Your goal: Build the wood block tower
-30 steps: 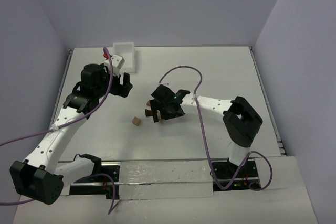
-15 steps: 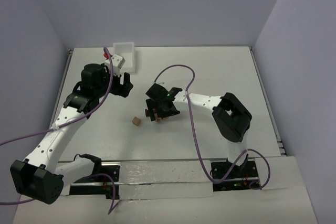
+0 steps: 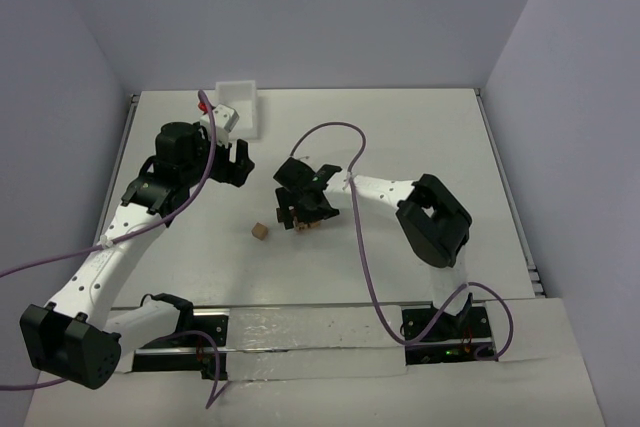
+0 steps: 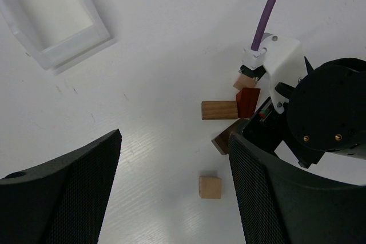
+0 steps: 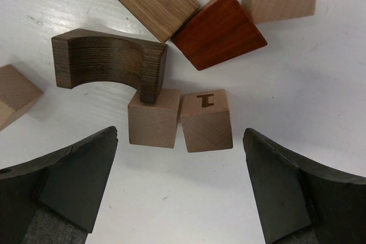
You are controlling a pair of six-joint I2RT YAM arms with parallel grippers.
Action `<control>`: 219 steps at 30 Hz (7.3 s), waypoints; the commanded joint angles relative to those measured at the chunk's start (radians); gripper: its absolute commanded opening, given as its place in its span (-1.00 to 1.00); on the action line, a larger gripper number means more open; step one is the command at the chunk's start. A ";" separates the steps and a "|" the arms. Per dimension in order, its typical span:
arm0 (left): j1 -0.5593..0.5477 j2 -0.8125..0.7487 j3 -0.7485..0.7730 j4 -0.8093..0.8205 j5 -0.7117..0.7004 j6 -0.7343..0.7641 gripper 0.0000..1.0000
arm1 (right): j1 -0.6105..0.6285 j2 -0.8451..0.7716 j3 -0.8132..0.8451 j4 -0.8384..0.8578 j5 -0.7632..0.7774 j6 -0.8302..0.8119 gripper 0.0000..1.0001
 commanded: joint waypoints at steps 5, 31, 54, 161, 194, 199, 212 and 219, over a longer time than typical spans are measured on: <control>0.006 0.001 -0.009 0.050 0.025 -0.013 0.63 | -0.003 0.031 0.064 -0.022 0.031 0.020 0.80; 0.006 0.007 -0.019 0.055 0.032 -0.011 0.63 | -0.023 0.002 0.033 -0.012 0.035 -0.009 0.18; 0.006 0.022 0.004 0.045 0.054 -0.013 0.63 | -0.394 -0.131 0.163 -0.047 -0.057 -0.215 -0.43; 0.006 0.031 0.022 0.019 -0.046 -0.011 0.70 | -0.147 0.174 0.196 -0.096 0.023 0.098 0.83; 0.033 0.291 0.047 -0.086 -0.103 -0.224 0.64 | -0.302 -0.309 0.219 -0.118 0.138 -0.137 0.99; -0.078 0.358 0.025 -0.070 -0.072 -0.266 0.65 | -0.436 -0.356 0.154 -0.085 0.129 -0.152 0.99; -0.187 0.628 0.096 -0.106 -0.149 -0.310 0.47 | -0.530 -0.406 0.040 -0.028 0.109 -0.147 0.99; -0.187 0.698 0.109 -0.091 -0.164 -0.301 0.38 | -0.536 -0.410 0.012 -0.012 0.080 -0.138 0.99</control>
